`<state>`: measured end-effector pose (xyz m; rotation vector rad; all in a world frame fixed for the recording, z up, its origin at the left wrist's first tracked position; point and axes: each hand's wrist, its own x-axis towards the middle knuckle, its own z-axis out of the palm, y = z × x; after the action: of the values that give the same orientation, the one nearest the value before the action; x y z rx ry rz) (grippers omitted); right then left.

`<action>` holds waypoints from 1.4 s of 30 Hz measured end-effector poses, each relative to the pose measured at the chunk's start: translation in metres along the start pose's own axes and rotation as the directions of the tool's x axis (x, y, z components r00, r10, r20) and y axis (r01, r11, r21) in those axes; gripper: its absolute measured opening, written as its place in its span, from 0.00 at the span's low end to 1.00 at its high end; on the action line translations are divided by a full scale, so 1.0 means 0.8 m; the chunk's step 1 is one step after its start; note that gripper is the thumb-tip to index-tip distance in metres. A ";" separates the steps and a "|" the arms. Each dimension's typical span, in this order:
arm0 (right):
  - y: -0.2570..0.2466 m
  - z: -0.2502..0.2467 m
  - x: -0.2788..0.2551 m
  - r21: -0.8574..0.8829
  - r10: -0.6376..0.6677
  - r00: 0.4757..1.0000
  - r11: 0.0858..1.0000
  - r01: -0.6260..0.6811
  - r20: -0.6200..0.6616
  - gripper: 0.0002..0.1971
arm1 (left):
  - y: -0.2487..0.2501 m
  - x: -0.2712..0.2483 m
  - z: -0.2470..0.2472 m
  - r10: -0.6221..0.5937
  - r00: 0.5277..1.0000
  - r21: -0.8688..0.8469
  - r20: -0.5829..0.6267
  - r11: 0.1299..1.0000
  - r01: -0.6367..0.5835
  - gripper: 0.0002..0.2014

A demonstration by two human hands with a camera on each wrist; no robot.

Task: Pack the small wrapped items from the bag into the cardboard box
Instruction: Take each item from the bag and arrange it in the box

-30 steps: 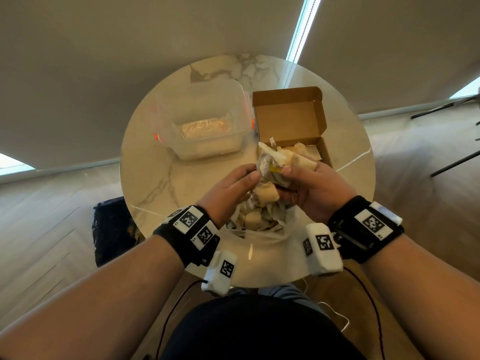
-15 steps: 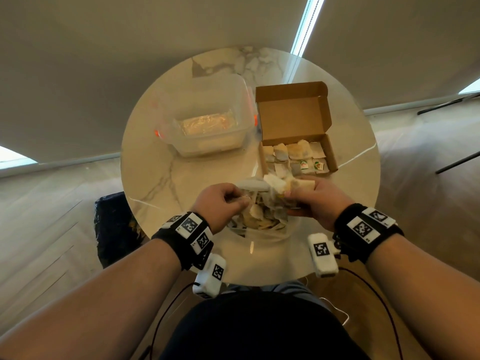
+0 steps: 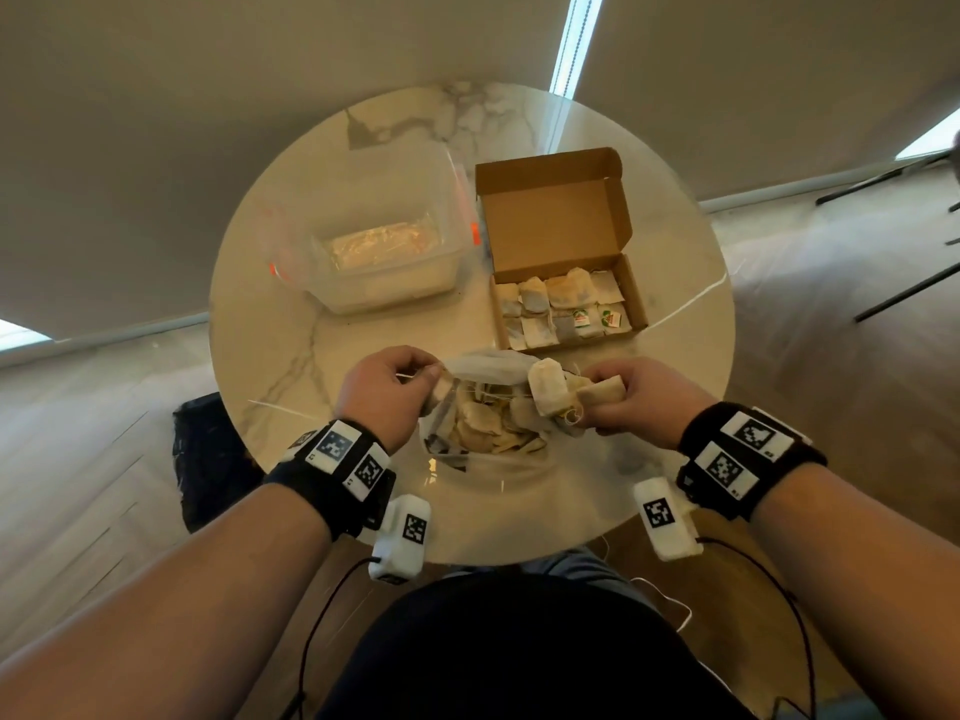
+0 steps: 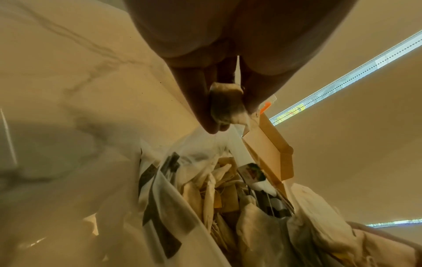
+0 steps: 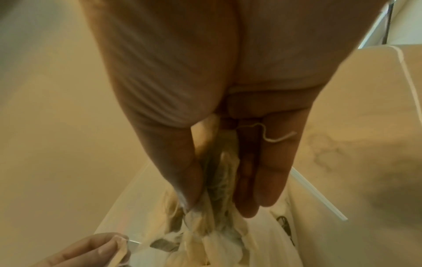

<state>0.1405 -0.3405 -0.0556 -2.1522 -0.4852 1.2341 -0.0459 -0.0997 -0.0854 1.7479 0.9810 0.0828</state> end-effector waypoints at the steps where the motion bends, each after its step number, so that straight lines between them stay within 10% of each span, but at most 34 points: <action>1: 0.001 -0.003 -0.003 0.004 -0.004 1.000 1.000 0.004 0.005 0.17 | 0.003 -0.001 0.001 -0.004 1.000 0.009 -0.014 1.000 0.005 0.05; 6: 0.003 -0.010 -0.021 0.231 -0.036 0.999 0.972 0.034 0.003 0.16 | 0.022 -0.012 0.013 0.072 0.997 0.122 -0.037 0.990 -0.067 0.05; 11: -0.007 -0.012 -0.030 0.590 -0.043 0.998 0.807 0.010 0.043 0.27 | 0.048 -0.026 0.034 0.151 0.941 0.346 0.303 0.902 -0.256 0.21; 19: -0.047 -0.029 -0.044 0.777 -0.318 0.939 0.621 0.105 0.127 0.30 | 0.081 -0.035 0.044 0.274 0.797 0.029 0.538 0.939 -0.342 0.45; 25: -0.067 -0.039 -0.045 0.900 -0.362 0.932 0.416 0.135 0.027 0.31 | 0.080 -0.030 0.052 0.236 0.873 0.146 0.428 0.935 -0.324 0.13; 33: -0.080 -0.081 -0.029 0.908 -0.464 0.884 0.393 0.149 0.056 0.37 | 0.063 -0.014 0.049 0.072 0.936 0.075 0.344 0.992 -0.104 0.10; 42: -0.050 -0.142 0.027 0.817 -0.279 0.960 0.547 0.180 -0.024 0.22 | 0.069 -0.012 0.053 0.042 0.976 0.032 0.213 0.998 -0.050 0.13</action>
<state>0.2492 -0.3345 0.0008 -1.1760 -0.1566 1.1121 0.0003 -0.1426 -0.0542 1.7727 0.7899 -0.0919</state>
